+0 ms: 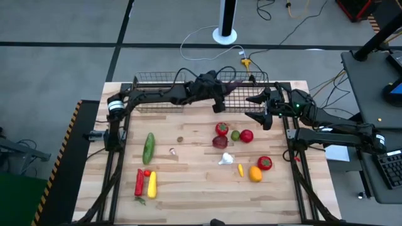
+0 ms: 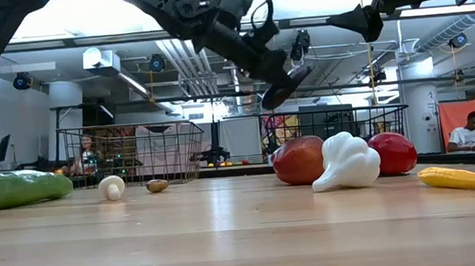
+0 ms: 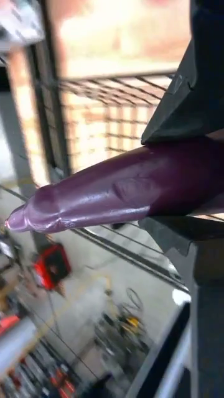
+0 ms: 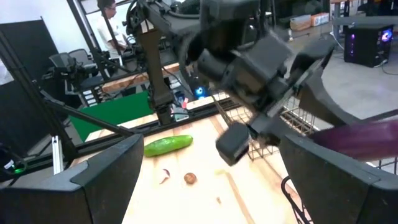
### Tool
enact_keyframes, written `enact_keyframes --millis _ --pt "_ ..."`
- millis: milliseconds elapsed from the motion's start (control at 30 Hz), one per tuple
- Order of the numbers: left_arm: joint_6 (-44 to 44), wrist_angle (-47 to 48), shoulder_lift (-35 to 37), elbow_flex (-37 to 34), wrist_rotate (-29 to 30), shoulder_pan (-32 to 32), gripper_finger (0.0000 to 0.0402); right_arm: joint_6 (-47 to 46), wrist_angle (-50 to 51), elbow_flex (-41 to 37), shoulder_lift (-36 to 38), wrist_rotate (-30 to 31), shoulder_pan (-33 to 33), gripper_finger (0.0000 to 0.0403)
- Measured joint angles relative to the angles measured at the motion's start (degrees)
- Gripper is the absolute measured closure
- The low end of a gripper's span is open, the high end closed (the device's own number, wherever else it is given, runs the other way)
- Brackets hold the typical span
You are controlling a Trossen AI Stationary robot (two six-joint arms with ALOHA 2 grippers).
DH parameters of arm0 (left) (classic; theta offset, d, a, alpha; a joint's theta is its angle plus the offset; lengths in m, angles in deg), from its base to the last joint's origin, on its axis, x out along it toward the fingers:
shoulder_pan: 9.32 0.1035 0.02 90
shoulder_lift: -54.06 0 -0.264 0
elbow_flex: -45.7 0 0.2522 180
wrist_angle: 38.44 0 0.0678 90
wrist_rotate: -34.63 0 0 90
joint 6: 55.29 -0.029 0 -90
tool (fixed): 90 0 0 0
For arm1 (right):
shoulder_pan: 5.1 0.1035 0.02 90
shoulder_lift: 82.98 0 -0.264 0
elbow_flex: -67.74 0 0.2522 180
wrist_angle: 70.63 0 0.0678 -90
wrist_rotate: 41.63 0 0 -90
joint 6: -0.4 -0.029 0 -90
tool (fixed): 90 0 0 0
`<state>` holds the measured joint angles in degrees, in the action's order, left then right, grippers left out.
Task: Sort produce into baskets
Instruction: Put the eggplant into the right wire basket
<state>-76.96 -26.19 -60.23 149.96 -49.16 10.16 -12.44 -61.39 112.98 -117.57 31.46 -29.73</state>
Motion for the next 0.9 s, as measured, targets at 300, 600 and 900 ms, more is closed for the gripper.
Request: enact_keyframes --millis 300,600,900 --pt "2.2 -2.2 0.0 1.3 -3.8 1.6 0.0246 0.0 -0.1 0.0 0.0 0.0 0.0 0.0035" --pt "8.3 -4.3 -4.8 3.9 -4.0 1.5 0.0246 0.8 -0.5 0.0 0.1 0.0 0.1 0.0035" --pt "7.5 14.4 -13.9 18.8 -3.9 1.5 0.0246 0.8 -0.4 0.0 0.5 0.0 0.1 0.0035"
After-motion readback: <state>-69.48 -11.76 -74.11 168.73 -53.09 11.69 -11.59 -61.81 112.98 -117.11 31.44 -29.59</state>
